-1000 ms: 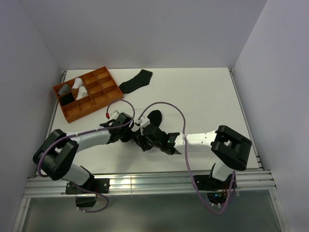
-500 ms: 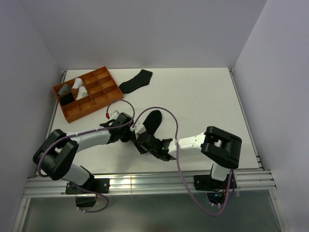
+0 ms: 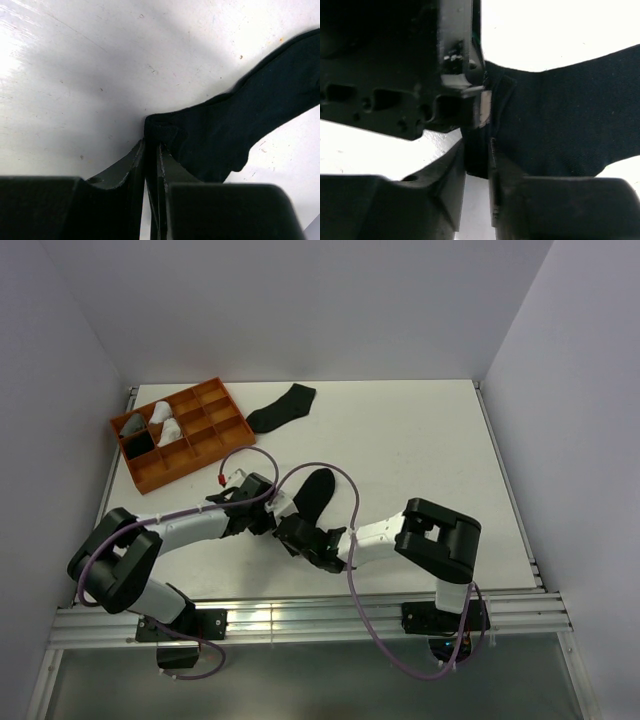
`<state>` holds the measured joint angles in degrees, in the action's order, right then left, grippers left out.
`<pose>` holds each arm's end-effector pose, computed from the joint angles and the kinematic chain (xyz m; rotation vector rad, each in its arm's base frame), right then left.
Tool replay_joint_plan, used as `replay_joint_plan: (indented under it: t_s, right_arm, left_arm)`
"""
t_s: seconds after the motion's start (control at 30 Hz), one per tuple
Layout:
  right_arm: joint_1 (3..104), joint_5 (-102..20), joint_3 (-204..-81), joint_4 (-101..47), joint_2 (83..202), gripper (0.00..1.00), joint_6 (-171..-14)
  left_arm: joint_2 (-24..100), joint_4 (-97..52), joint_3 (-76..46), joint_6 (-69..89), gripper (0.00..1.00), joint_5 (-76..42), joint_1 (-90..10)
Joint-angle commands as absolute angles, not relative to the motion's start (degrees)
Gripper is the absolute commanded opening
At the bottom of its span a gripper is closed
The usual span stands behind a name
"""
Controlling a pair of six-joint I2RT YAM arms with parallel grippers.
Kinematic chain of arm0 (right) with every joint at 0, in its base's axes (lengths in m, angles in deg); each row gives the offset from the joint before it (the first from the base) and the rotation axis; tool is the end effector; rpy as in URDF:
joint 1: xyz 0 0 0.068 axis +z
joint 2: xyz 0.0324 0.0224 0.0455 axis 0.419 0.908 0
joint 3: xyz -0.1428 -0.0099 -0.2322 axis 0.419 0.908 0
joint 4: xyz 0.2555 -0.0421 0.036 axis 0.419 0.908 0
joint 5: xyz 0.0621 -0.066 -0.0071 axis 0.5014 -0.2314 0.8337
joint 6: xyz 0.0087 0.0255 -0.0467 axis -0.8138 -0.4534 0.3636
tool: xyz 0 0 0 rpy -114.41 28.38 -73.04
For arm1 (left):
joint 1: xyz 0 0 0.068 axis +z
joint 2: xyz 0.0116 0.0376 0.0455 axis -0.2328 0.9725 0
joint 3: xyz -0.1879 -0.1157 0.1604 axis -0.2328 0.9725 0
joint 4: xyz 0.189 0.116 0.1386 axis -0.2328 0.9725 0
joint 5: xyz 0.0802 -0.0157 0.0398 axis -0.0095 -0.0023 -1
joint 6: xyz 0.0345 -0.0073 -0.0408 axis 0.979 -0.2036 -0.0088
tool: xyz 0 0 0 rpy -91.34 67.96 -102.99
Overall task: Roll the socks
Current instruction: Roll the sock at the center of the board.
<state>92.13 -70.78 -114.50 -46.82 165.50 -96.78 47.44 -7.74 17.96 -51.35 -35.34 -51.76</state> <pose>0.1483 0.3208 0.1330 -0.8492 2.0242 0.3489 0.2139 -0.1609 0.1498 -0.8555 2.5030 -0.4900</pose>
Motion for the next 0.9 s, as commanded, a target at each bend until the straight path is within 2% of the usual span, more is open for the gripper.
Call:
replay_joint_plan:
  t_s: [0.0,0.07,0.1,0.17,0.3,0.37,0.6,0.73,0.87]
  right_arm:
    - [92.45,-72.55,-115.85,-48.45,167.51,0.26,-96.81]
    - [92.10,-71.77,-115.58,-47.84,167.77,0.18,-97.07]
    - [91.92,-70.81,-115.32,-47.66,167.60,0.08,-97.25]
    - [90.18,-65.12,-114.62,-47.22,166.11,0.00,-98.21]
    - [84.65,-49.30,-112.33,-47.74,163.03,0.00,-101.28]
    - [81.74,-38.44,-112.24,-48.18,162.59,0.00,-104.01]
    - [72.42,-17.56,-113.29,-51.96,165.48,0.00,-112.97]
    - [68.47,-7.19,-112.59,-59.41,169.70,0.00,-122.18]
    - [66.61,-3.83,-110.93,-65.31,172.78,0.00,-129.32]
  left_arm:
    - [46.36,-2.36,19.52,-51.94,0.18,-34.79,-52.05]
    - [45.14,-3.24,20.39,-52.38,0.18,-34.70,-52.05]
    - [44.52,-3.24,20.83,-52.82,0.18,-34.87,-52.04]
    - [41.62,-3.42,22.50,-54.13,0.18,-35.57,-51.87]
    - [34.68,-4.21,26.10,-56.16,0.22,-36.28,-50.64]
    - [31.16,-4.91,27.60,-56.69,0.30,-36.72,-50.20]
    - [25.80,-8.42,30.50,-58.10,0.66,-36.02,-50.20]
    - [26.14,-11.15,31.74,-58.62,0.70,-34.26,-50.20]
    - [29.48,-12.73,31.12,-58.71,0.68,-33.03,-50.29]
